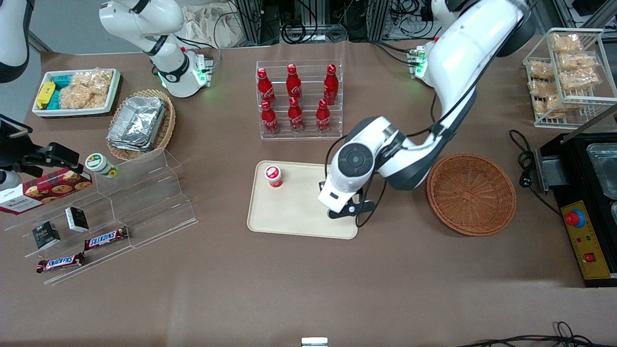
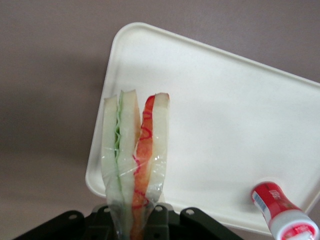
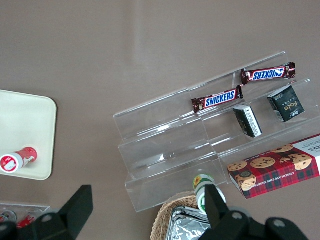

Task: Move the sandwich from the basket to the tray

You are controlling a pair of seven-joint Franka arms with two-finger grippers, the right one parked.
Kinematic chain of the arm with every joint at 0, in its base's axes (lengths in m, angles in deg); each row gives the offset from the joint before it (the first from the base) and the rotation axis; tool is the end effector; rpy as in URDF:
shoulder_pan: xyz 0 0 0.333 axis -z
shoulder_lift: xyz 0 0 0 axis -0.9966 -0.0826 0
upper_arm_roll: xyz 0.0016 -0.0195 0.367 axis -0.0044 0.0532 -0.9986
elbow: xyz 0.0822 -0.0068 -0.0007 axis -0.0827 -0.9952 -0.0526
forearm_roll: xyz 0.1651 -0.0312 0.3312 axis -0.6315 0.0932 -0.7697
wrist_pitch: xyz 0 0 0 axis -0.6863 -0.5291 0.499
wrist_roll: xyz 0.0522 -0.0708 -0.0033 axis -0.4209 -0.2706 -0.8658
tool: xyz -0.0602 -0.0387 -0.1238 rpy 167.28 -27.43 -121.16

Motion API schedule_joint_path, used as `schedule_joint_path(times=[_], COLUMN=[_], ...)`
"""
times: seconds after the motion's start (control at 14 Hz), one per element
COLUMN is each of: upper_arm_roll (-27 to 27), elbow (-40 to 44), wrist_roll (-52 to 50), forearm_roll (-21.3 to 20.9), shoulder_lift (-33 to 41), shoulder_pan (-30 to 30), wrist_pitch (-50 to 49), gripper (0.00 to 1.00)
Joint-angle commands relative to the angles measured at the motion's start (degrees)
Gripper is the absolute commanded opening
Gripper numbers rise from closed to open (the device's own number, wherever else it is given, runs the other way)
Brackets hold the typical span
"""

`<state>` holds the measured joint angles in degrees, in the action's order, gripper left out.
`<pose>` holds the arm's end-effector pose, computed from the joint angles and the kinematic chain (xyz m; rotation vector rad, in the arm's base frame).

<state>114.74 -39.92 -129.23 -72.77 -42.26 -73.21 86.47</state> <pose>0.5860 -0.4297 0.3001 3.0892 0.3226 -0.2767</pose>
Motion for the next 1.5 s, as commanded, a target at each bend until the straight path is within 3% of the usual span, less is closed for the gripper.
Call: schedule_joint_path(times=[0.0,0.29,0.36,0.43,0.5,0.57,0.64,1.07,1.43], upper_arm_roll=[0.4,0.4,0.4,0.4,0.4,0.5,0.6,0.4,0.8], elbow=[2.4,2.3,2.4,2.3,2.4,2.4,2.6,2.3,2.3], wrist_roll=[-1.4,-3.2,-3.8,-4.1,-4.8,-5.9,-6.9,-15.8,-14.5], forearm_roll=[-2.0,-5.3,-5.7,-5.6,-5.6,-5.7,-5.8,-6.0,-3.1], shoulder_lift=[-3.8,-7.0,-7.1,-7.1,-6.9,-6.5,-5.7,10.9,23.1], shoulder_pan=[0.2,0.2,0.2,0.2,0.1,0.1,0.0,-1.0,-7.5], wrist_pitch=[0.4,5.1,5.1,5.1,5.1,5.1,4.7,-8.0,-15.8], gripper=[0.17,0.19,0.25,0.38,0.68,0.91,1.00,1.00,1.00])
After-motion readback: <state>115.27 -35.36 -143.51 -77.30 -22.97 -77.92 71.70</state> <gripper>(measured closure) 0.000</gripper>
